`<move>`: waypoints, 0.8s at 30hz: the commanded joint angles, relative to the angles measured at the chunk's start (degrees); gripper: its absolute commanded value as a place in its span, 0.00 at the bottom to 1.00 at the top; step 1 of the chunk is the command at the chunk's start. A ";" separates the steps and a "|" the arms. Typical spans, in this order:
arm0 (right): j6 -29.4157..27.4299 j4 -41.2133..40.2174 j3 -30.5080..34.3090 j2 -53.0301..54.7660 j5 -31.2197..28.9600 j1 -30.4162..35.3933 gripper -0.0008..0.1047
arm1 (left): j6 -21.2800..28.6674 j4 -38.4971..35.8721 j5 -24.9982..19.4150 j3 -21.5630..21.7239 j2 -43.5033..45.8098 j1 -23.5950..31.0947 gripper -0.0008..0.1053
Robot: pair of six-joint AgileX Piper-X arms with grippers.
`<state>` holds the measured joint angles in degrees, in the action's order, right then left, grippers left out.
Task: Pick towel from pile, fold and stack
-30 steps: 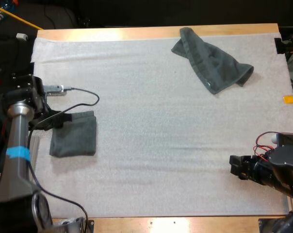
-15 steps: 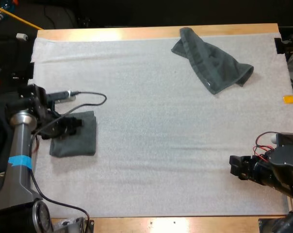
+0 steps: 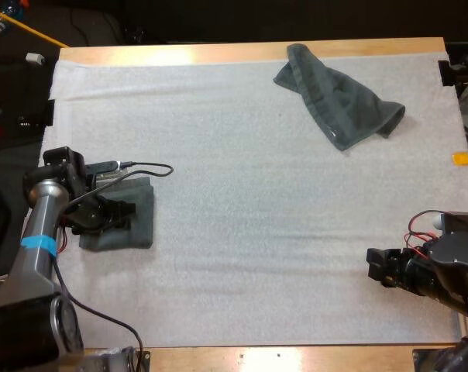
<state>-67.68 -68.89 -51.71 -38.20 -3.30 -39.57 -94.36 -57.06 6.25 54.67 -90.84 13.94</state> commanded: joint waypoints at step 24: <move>-0.59 -0.04 -0.59 0.21 -0.39 -0.10 0.58 | -0.45 -2.91 -5.21 3.69 4.44 -0.83 0.58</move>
<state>-67.68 -68.85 -51.71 -38.20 -3.30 -39.57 -94.36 -59.40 1.06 57.63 -87.59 13.61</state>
